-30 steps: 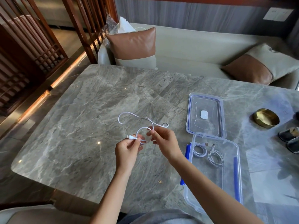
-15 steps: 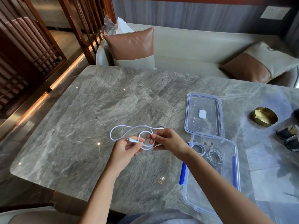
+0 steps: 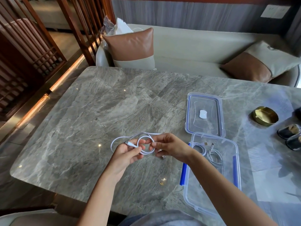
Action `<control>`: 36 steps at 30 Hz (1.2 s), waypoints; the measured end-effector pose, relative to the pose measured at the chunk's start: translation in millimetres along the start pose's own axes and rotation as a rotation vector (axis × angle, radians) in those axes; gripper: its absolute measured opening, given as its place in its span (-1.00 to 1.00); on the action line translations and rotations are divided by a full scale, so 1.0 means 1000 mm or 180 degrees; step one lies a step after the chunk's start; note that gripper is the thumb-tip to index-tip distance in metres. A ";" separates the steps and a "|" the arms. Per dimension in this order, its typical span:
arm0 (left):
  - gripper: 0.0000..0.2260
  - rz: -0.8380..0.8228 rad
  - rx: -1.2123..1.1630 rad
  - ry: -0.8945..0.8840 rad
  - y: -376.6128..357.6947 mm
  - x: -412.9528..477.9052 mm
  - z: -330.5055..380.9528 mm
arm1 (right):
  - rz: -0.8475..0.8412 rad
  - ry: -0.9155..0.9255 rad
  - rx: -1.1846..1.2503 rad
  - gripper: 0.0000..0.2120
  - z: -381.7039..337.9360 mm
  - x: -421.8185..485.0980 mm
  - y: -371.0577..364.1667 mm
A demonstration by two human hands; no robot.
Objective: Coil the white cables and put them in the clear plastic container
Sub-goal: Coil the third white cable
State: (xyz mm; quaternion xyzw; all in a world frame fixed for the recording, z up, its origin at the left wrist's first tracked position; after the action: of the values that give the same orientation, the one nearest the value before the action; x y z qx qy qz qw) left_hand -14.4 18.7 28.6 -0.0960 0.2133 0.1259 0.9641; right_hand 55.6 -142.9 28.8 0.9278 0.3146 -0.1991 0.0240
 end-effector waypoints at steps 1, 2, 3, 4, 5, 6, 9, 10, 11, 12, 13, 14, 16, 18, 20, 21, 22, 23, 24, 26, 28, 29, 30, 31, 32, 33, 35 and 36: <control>-0.81 0.0008 -0.0030 0.0017 -0.001 0.000 0.000 | -0.0001 -0.0034 0.0109 -0.79 0.001 0.000 0.000; -0.82 0.0045 -0.0069 0.0024 -0.001 0.000 -0.001 | 0.0002 -0.0071 0.0238 -0.81 0.001 0.001 0.001; -0.82 0.0079 -0.0094 0.0019 -0.001 -0.001 -0.001 | 0.0009 -0.0102 0.0359 -0.82 0.002 0.001 0.002; -0.80 0.0089 -0.0085 -0.0002 0.000 -0.002 -0.001 | 0.0022 -0.0121 0.0435 -0.83 0.002 0.002 0.003; -0.77 0.0079 -0.0032 -0.0030 0.001 -0.003 0.000 | 0.0028 -0.0136 0.0454 -0.83 0.002 0.002 0.004; -0.74 0.0061 0.0084 -0.0072 0.002 -0.004 0.002 | 0.0027 -0.0146 0.0414 -0.84 0.002 0.001 0.005; -0.80 0.0216 0.0593 -0.0324 0.009 -0.004 0.013 | -0.0044 -0.0192 0.0085 -0.87 0.000 -0.001 0.007; -0.88 0.0413 0.0779 -0.0526 0.012 -0.002 0.019 | -0.0109 -0.0207 -0.0062 -0.88 -0.001 -0.002 0.006; -0.91 0.0641 0.1009 -0.0817 0.016 -0.001 0.026 | -0.0193 -0.0222 -0.0203 -0.89 -0.002 -0.003 0.006; -0.88 0.0826 0.1283 -0.1181 0.018 0.000 0.033 | -0.0287 -0.0236 -0.0330 -0.89 -0.003 -0.003 0.004; -0.85 0.0875 0.1552 -0.1513 0.016 0.000 0.039 | -0.0375 -0.0248 -0.0456 -0.87 -0.005 -0.004 0.003; -0.85 0.0789 0.1833 -0.1744 0.012 -0.001 0.043 | -0.0448 -0.0254 -0.0591 -0.84 -0.007 -0.004 0.001; -0.87 0.0437 0.2506 -0.1831 0.000 0.002 0.045 | -0.0555 -0.0230 -0.0852 -0.81 -0.011 -0.004 -0.004; -0.89 0.0089 0.2984 -0.1683 -0.009 0.007 0.039 | -0.0600 -0.0165 -0.1032 -0.80 -0.015 -0.003 -0.009; -0.97 -0.0069 0.2963 -0.1617 -0.014 0.010 0.034 | -0.0544 -0.0126 -0.1113 -0.81 -0.017 -0.002 -0.010; -0.97 -0.0036 0.2845 -0.1643 -0.015 0.012 0.031 | -0.0504 -0.0142 -0.1111 -0.81 -0.017 -0.002 -0.009; -0.92 0.0077 0.2717 -0.1687 -0.015 0.013 0.029 | -0.0473 -0.0178 -0.1091 -0.81 -0.016 -0.003 -0.008; -0.87 0.0254 0.2577 -0.1719 -0.012 0.015 0.026 | -0.0455 -0.0218 -0.1076 -0.81 -0.015 -0.003 -0.005; -0.84 0.0470 0.2431 -0.1702 -0.008 0.018 0.023 | -0.0446 -0.0248 -0.1071 -0.81 -0.014 -0.003 -0.003; -0.85 0.0914 0.2117 -0.1504 0.007 0.028 0.015 | -0.0387 -0.0269 -0.1031 -0.82 -0.012 -0.004 0.003; -0.84 0.1311 0.1617 -0.1164 0.029 0.038 0.004 | -0.0197 -0.0262 -0.0909 -0.84 -0.012 -0.004 0.012; -0.82 0.1479 0.1347 -0.1001 0.041 0.042 -0.003 | -0.0060 -0.0242 -0.0837 -0.84 -0.013 -0.004 0.017; -0.82 0.1625 0.1127 -0.0862 0.054 0.045 -0.010 | 0.0085 -0.0207 -0.0760 -0.85 -0.014 -0.004 0.022; -0.83 0.1746 0.0976 -0.0737 0.064 0.046 -0.018 | 0.0232 -0.0162 -0.0663 -0.86 -0.015 -0.004 0.027; -0.84 0.1852 0.0902 -0.0605 0.074 0.047 -0.026 | 0.0377 -0.0109 -0.0544 -0.87 -0.016 -0.003 0.031; -0.83 0.1935 0.0861 -0.0474 0.081 0.048 -0.036 | 0.0521 -0.0048 -0.0428 -0.87 -0.018 -0.003 0.034; -0.80 0.2049 0.0849 -0.0239 0.091 0.048 -0.054 | 0.0790 0.0077 -0.0279 -0.88 -0.019 -0.001 0.039; -0.79 0.2079 0.0837 -0.0147 0.094 0.047 -0.062 | 0.0911 0.0130 -0.0241 -0.88 -0.020 0.000 0.040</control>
State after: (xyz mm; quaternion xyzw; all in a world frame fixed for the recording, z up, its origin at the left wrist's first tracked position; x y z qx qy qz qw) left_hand -23.4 102.3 -59.7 0.1052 0.2252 0.4011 0.8816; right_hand 86.7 -171.6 44.0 0.9655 0.1868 -0.1628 0.0806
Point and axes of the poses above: each hand's wrist, its own x-axis towards the middle knuckle, its own y-axis out of the back of the hand, z = x × y, the point moved 3 cm from there along x, towards the middle knuckle, and after that the axes turned 9 degrees about z, right-handed, at the moved point
